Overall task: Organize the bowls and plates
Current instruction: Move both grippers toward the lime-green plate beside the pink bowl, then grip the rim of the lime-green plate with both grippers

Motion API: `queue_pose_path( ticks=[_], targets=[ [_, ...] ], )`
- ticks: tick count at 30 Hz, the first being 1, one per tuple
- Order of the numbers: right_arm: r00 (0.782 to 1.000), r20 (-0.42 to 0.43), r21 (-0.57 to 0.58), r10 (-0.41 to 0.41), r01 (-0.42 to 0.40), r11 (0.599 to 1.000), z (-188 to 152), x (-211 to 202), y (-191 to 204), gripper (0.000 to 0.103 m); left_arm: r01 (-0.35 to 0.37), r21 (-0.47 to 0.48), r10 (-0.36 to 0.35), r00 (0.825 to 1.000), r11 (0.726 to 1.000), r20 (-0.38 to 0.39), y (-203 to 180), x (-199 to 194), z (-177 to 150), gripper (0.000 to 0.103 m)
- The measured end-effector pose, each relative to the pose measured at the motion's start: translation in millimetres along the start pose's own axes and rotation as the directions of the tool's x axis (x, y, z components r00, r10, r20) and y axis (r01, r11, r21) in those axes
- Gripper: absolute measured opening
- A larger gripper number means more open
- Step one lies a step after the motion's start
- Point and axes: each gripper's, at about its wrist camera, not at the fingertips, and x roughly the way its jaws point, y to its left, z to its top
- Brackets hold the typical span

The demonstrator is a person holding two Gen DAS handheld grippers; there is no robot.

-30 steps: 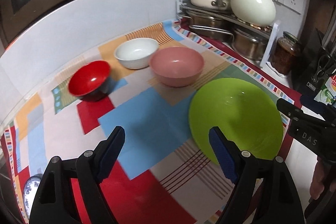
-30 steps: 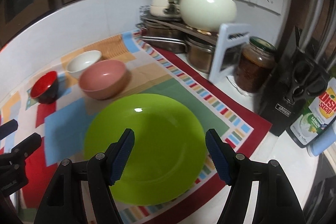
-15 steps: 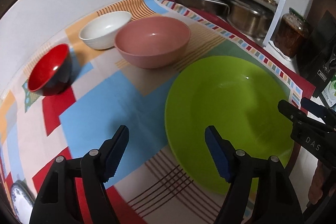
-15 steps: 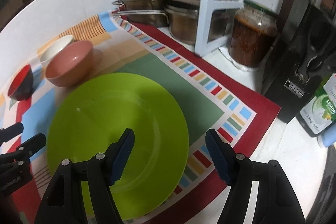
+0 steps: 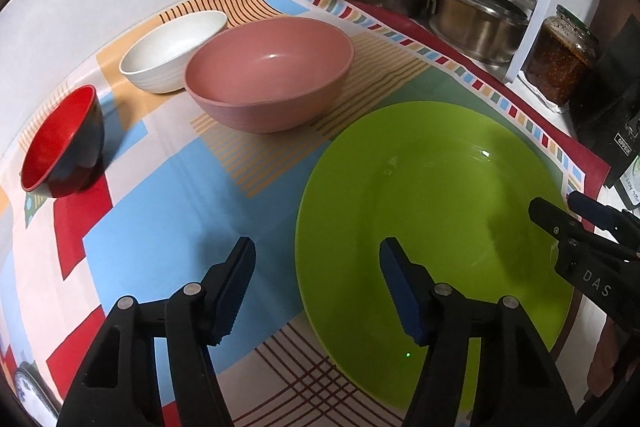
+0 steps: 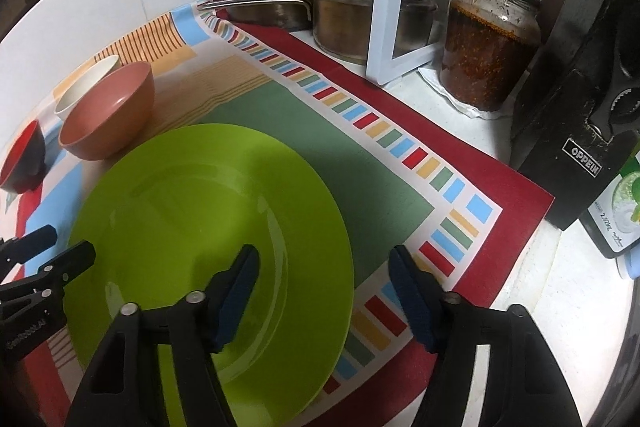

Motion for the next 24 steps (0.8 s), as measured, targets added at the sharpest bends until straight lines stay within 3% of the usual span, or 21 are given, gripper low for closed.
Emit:
queue_pose_path(
  ticks=[7,15,24],
  targets=[
    [1.000,-0.018,0.001,0.012,-0.012,1.000,2,6,0,0.054,0.021,0.000,-0.021,0.999,1.000,-0.029,-2,10,1,0.048],
    [0.999,-0.027,-0.005,0.046,-0.046,0.999,2,8,0,0.042,0.052,-0.014,-0.052,0.998,0.999,-0.025,-4,12,2,0.042],
    [0.999,-0.029,-0.015,0.037,-0.038,0.999,3,6,2,0.042,0.054,-0.045,-0.055,0.998,0.998,-0.023,1,9,-1,0.039]
  ],
)
